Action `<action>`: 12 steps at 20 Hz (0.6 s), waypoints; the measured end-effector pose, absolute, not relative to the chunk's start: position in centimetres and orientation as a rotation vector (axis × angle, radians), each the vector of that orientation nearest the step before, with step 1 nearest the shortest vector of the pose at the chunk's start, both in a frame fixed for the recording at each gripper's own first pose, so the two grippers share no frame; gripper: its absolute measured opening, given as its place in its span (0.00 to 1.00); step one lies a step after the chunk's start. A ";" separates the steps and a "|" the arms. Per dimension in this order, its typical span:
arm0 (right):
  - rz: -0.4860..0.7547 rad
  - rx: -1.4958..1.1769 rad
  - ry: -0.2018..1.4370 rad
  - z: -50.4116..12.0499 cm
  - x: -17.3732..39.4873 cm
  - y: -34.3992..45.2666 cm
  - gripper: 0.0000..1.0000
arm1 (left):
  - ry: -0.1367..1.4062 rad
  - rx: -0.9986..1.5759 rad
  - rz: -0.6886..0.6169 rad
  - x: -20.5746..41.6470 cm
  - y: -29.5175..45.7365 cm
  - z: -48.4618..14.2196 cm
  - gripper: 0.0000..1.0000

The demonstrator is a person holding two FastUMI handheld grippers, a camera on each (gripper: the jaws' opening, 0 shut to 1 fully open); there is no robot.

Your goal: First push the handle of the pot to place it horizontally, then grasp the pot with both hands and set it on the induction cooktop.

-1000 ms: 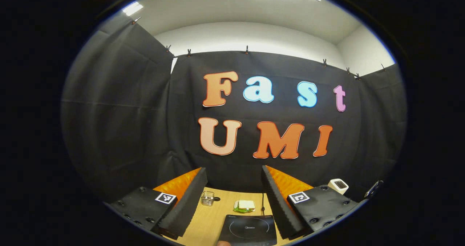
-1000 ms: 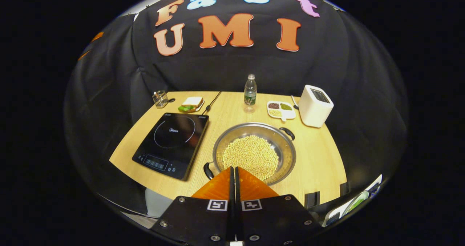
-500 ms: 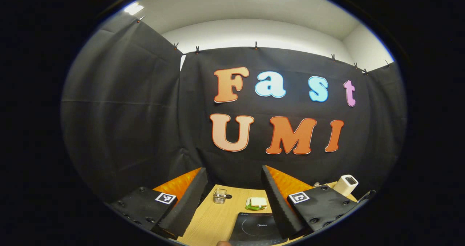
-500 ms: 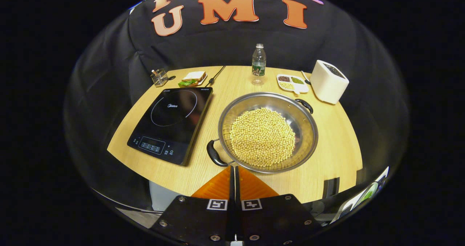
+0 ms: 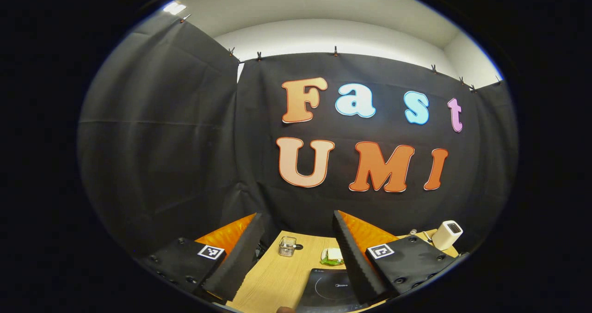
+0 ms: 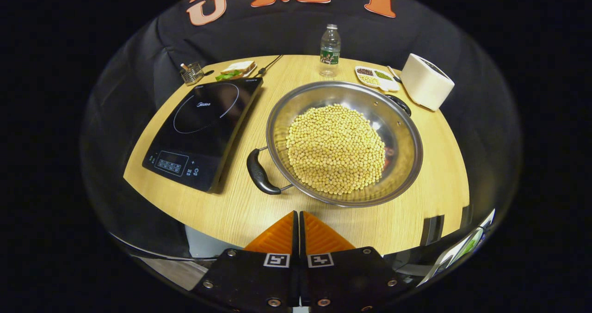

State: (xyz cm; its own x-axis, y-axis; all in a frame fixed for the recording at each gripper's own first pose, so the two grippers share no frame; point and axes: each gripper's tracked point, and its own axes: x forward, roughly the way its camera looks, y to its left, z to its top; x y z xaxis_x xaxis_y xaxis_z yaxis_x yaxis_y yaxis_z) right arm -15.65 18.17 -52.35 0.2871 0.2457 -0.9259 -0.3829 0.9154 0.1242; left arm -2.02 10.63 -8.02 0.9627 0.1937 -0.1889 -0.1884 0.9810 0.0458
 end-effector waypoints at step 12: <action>0.435 -0.126 1.249 -54.8 -14.6 21.3 0.00 | 0.169 0.053 0.182 -1.2 11.2 -7.2 0.97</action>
